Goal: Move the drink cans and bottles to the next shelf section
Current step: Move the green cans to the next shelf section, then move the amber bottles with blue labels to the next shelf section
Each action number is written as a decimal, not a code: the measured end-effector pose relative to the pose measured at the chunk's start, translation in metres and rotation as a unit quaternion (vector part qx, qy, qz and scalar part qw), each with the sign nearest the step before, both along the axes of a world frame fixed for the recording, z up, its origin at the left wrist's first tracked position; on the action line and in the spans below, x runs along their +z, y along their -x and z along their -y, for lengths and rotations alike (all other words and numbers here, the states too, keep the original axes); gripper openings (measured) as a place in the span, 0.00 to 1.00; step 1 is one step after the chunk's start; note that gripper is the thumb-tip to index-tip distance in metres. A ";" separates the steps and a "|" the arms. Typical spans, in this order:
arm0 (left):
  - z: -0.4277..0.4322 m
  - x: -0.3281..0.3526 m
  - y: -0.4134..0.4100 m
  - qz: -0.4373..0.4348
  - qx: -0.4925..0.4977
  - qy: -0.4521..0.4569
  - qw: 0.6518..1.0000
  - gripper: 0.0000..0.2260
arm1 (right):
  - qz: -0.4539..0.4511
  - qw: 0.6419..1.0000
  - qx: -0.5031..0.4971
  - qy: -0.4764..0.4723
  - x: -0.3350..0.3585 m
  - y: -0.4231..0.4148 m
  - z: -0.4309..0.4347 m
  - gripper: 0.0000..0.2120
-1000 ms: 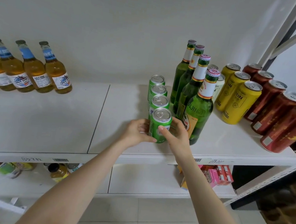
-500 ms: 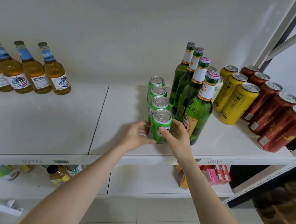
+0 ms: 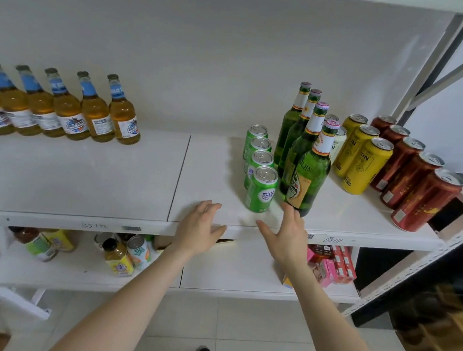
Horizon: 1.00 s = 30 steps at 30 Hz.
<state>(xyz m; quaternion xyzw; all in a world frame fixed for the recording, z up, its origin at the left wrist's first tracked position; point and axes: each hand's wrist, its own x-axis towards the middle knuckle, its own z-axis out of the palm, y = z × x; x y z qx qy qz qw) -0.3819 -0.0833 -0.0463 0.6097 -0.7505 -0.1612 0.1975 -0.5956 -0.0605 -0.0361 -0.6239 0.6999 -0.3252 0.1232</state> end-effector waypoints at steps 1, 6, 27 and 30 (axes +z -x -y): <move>-0.007 0.000 -0.006 0.031 0.000 0.000 1.000 0.28 | -0.029 1.000 -0.002 -0.004 0.001 -0.005 -0.006 0.32; -0.038 -0.001 -0.038 0.168 0.016 0.028 0.985 0.30 | -0.138 0.990 0.007 -0.029 0.002 -0.034 -0.030 0.35; -0.053 0.031 -0.279 0.269 0.049 0.035 0.961 0.31 | -0.196 0.980 0.007 -0.032 0.019 -0.266 -0.034 0.35; -0.046 0.031 -0.302 0.273 0.044 0.040 0.960 0.31 | -0.195 0.980 0.009 -0.034 0.019 -0.290 -0.029 0.35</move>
